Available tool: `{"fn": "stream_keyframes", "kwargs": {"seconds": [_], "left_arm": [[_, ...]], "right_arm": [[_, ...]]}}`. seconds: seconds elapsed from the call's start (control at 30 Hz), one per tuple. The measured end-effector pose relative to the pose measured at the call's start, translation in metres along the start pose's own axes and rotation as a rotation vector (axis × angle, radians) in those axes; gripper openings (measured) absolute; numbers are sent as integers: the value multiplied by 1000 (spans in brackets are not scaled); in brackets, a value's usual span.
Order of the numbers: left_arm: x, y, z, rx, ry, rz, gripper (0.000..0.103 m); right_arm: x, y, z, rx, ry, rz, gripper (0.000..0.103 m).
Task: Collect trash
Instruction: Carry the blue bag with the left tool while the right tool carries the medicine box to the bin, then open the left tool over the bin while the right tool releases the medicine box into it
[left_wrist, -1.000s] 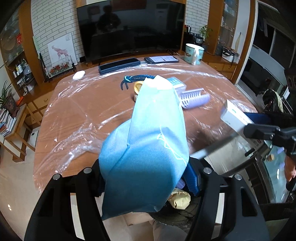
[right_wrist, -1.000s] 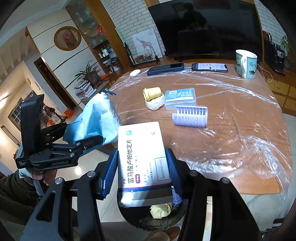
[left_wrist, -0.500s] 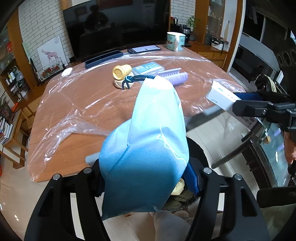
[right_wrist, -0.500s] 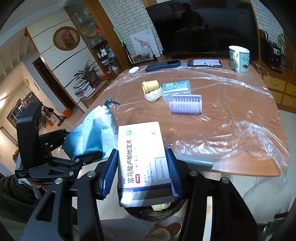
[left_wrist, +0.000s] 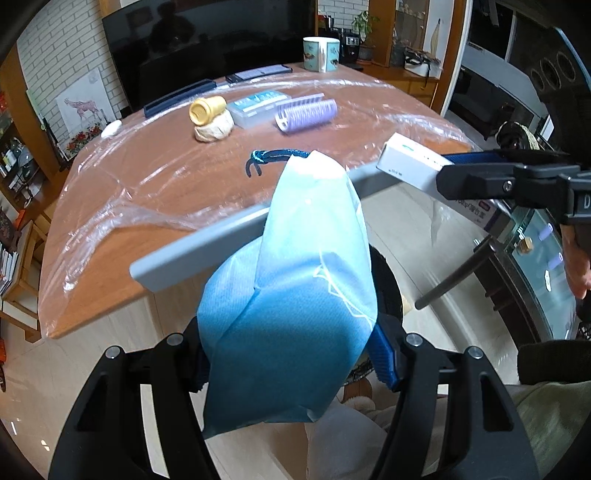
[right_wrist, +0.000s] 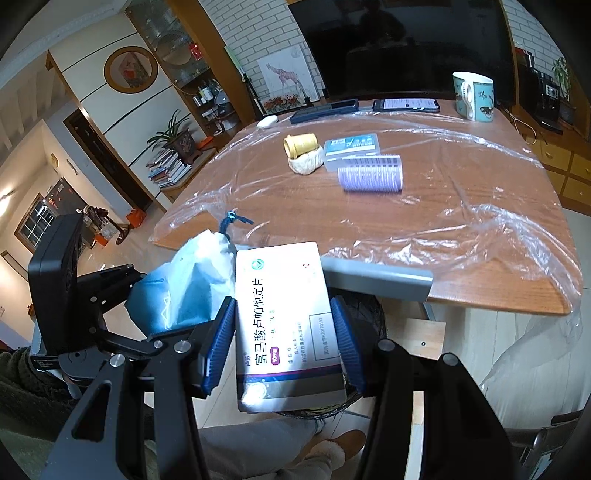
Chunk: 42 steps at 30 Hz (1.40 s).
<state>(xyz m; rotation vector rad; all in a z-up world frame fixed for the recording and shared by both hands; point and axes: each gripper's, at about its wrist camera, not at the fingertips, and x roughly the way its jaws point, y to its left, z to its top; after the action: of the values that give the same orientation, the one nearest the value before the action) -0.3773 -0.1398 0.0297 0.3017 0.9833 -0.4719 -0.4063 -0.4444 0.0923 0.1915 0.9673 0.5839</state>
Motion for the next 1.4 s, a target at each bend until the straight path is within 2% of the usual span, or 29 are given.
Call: {"fn": "stream_keyframes", "kwargs": {"seconds": [0.53, 0.63, 1.4], "left_arm": [[38, -5, -27, -5, 121, -3, 67], [47, -5, -29, -17, 149, -20, 67], [106, 1, -24, -24, 258, 9, 67]], "right_arm": [[34, 4, -23, 5, 93, -8, 52], [42, 4, -25, 7, 109, -13, 52], [95, -16, -29, 68, 196, -66, 52]]}}
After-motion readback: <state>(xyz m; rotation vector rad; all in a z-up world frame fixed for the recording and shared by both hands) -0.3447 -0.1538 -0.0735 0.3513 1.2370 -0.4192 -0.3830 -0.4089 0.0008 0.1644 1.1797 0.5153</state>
